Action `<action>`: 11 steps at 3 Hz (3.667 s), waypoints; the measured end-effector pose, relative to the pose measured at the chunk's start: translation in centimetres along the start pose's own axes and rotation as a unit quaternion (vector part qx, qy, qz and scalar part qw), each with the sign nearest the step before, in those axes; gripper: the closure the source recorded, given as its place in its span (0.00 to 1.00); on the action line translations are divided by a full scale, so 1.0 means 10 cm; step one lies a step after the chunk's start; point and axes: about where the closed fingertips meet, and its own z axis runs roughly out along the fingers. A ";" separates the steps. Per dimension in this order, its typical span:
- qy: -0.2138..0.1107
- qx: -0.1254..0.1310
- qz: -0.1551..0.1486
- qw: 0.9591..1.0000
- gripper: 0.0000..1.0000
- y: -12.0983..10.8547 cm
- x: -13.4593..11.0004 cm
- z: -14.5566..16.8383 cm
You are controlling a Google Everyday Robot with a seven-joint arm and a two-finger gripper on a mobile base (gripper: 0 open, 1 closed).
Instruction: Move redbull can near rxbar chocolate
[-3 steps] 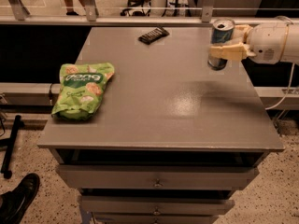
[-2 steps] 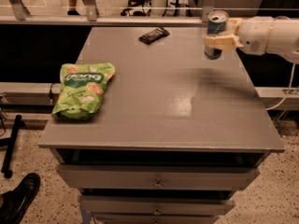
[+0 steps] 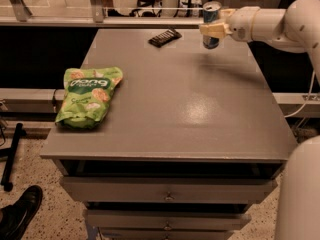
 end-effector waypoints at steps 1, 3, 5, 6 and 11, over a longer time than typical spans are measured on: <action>-0.001 -0.007 0.029 1.000 1.00 0.04 -0.03 0.38; -0.004 -0.022 0.062 0.998 1.00 0.16 -0.05 1.11; 0.007 0.005 0.068 0.998 0.74 -0.01 0.03 1.37; 0.010 0.015 0.074 0.997 0.51 -0.05 0.09 1.42; -0.054 -0.017 0.010 0.998 0.00 -0.17 -0.17 -0.01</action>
Offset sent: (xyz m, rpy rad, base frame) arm 0.0617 0.0977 -0.0140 0.1014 0.1191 0.0299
